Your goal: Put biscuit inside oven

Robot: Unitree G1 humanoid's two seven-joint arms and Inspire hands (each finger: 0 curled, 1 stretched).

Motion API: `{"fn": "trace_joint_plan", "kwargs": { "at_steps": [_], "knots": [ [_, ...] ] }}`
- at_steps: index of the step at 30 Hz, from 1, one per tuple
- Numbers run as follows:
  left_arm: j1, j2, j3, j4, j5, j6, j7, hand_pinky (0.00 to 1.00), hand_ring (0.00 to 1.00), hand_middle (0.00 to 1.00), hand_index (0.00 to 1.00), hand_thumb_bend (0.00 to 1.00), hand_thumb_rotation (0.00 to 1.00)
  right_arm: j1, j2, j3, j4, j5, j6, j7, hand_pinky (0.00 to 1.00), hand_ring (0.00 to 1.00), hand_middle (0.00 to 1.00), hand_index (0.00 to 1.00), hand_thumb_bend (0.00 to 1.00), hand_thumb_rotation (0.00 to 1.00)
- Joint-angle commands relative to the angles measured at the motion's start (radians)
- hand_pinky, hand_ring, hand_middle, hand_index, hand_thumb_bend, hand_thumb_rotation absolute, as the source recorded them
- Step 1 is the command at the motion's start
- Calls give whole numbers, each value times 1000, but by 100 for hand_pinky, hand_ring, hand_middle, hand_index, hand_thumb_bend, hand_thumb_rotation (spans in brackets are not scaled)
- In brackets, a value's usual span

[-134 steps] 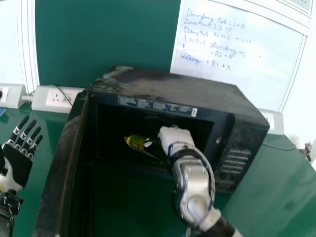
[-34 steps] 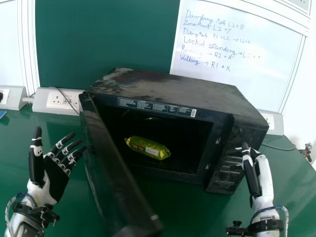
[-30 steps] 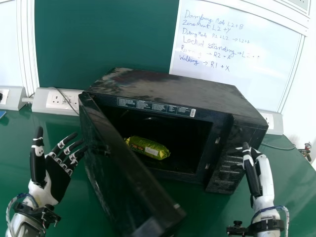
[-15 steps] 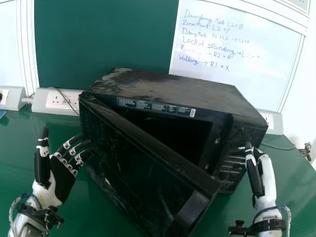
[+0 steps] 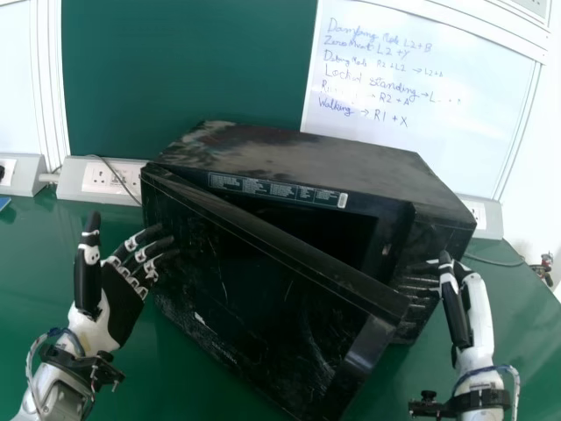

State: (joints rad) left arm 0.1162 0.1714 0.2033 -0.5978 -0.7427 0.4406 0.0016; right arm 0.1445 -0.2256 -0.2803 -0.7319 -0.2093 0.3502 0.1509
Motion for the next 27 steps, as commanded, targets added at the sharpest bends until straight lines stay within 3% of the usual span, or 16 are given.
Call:
{"fn": "trace_joint_plan", "kwargs": {
  "at_steps": [1,9,19,27],
  "knots": [
    [-38,2,-13,24,12,9,-8,80,75,72,73,66,37,-3,-3,-9,-13,11,2,-10,47,54,57,49,52,14],
    [-125,-18,-37,78,23,52,7,80,75,73,75,66,35,-5,-9,-6,-11,11,4,-13,48,55,57,49,52,14],
    [-250,-36,-63,205,58,70,-17,83,84,82,81,70,34,0,-10,-15,-14,15,3,-23,46,54,57,49,52,14],
    [-317,-61,-69,287,100,80,-24,83,82,79,79,72,30,5,-15,-49,-3,26,-6,-27,44,51,56,49,52,14]
  ]
}}
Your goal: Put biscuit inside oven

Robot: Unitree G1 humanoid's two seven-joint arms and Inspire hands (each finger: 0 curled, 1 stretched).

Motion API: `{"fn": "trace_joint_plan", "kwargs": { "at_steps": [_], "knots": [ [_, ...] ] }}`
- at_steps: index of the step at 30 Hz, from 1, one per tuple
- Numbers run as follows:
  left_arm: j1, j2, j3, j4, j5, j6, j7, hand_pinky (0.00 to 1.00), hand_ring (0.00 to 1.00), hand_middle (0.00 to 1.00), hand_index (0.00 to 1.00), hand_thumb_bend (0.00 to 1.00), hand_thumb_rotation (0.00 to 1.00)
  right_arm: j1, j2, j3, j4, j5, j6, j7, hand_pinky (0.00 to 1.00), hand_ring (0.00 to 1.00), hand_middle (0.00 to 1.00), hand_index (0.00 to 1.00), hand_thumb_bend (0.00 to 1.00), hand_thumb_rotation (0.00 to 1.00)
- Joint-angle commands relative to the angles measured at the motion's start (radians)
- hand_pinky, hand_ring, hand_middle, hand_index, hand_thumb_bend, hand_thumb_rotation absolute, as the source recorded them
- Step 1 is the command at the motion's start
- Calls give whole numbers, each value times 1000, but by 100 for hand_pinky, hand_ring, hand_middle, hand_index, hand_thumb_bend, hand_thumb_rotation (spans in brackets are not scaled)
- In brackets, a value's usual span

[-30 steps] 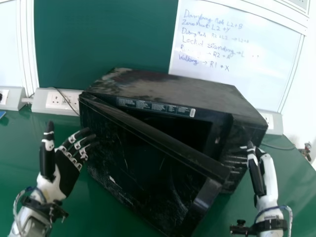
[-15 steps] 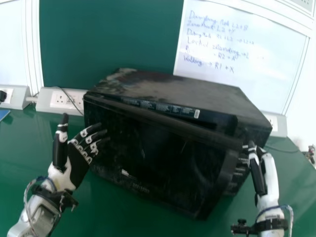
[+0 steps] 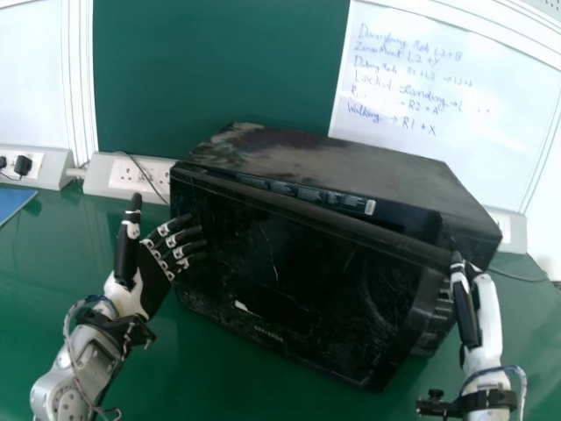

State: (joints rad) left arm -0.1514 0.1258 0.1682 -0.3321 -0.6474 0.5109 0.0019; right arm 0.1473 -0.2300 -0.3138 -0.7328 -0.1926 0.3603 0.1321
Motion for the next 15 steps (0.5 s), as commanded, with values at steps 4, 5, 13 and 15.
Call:
{"fn": "trace_joint_plan", "kwargs": {
  "at_steps": [4,5,13,15],
  "knots": [
    [-61,-24,-36,37,19,8,-30,83,82,79,81,71,30,18,-22,-44,13,14,-39,-4,44,52,57,49,52,14],
    [-61,-25,-36,38,22,7,-30,83,82,80,81,70,30,24,-23,-51,16,19,-47,-2,44,52,57,49,52,14],
    [-62,-31,-25,35,31,13,-42,83,82,80,81,71,31,96,0,-111,5,40,-58,-25,45,54,59,49,52,14],
    [-63,-31,-20,36,28,13,-47,83,82,80,81,71,31,108,7,-139,10,65,-58,-27,47,55,59,49,52,14]
  ]
}}
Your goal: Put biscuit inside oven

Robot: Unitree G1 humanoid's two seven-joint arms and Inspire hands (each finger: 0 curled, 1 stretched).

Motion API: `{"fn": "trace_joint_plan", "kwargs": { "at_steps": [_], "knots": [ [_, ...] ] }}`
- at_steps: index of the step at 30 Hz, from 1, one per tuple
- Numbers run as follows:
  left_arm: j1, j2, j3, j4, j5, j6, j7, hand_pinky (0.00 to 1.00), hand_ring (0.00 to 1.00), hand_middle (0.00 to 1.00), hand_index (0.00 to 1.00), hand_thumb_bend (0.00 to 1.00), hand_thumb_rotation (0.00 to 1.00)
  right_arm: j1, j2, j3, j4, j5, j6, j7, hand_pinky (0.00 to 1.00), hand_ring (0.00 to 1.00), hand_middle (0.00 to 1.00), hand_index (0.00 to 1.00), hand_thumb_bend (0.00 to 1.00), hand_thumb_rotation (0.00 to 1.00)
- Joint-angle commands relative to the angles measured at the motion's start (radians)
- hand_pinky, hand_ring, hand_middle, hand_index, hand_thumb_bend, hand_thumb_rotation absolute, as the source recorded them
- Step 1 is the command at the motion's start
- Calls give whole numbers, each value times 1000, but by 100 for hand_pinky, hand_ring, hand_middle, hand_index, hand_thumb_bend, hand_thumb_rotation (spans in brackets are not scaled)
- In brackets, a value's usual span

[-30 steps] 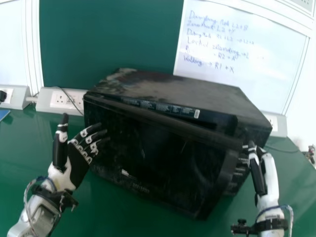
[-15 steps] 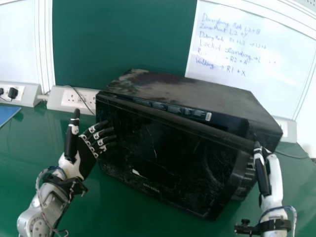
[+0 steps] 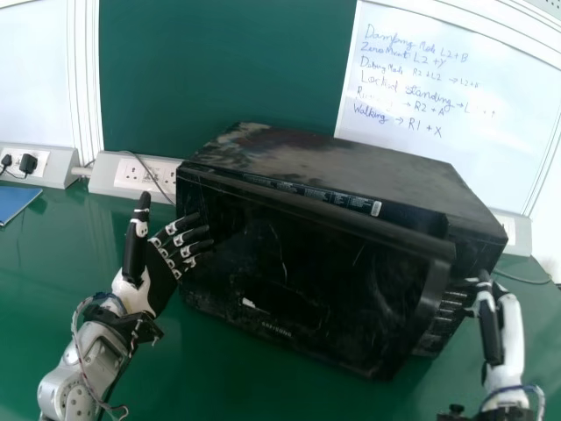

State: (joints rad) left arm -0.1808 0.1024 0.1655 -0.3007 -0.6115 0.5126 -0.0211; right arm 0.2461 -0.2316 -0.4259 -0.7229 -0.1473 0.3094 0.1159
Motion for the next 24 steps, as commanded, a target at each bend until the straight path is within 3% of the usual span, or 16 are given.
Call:
{"fn": "trace_joint_plan", "kwargs": {
  "at_steps": [1,11,17,24],
  "knots": [
    [-33,-7,-16,4,-7,11,-26,83,82,81,81,71,31,15,12,-41,6,34,-14,-12,47,55,59,49,52,14],
    [-36,-10,-2,-3,-3,16,-39,81,80,78,78,73,32,37,56,-117,42,98,-43,-75,46,53,58,49,52,14],
    [-46,-11,-1,18,4,8,-47,80,78,78,78,73,32,33,62,-126,54,104,-21,-117,53,57,59,49,52,14],
    [-51,-22,-3,15,0,15,-40,79,78,79,81,71,32,27,59,-126,66,116,-35,-135,53,56,58,49,52,13]
  ]
}}
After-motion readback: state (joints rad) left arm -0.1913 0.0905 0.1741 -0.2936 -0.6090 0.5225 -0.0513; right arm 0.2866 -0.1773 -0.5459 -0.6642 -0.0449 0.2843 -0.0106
